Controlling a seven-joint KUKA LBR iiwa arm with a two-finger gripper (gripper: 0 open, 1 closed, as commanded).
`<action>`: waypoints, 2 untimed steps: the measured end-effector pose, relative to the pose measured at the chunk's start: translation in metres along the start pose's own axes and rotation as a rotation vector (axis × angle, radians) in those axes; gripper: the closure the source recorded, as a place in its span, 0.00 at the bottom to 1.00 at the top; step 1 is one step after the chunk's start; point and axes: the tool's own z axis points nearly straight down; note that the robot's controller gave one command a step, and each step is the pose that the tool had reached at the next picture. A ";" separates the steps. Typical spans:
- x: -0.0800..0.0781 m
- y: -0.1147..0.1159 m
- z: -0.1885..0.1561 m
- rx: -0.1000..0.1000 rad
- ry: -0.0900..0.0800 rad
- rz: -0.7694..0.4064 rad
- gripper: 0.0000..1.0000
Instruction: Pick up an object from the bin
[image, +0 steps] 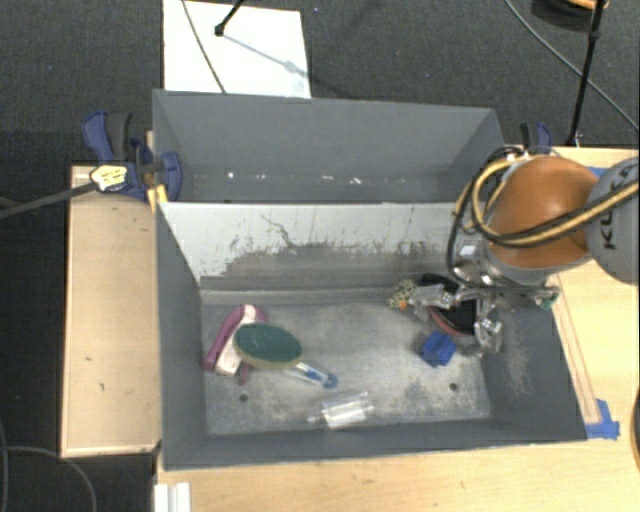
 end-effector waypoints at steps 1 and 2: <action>0.022 -0.011 -0.002 -0.005 -0.011 -0.063 0.00; 0.012 0.041 0.001 0.002 -0.002 -0.285 0.00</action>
Offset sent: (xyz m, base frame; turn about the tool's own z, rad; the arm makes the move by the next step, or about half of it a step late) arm -0.0058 -0.0312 0.0024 -0.0663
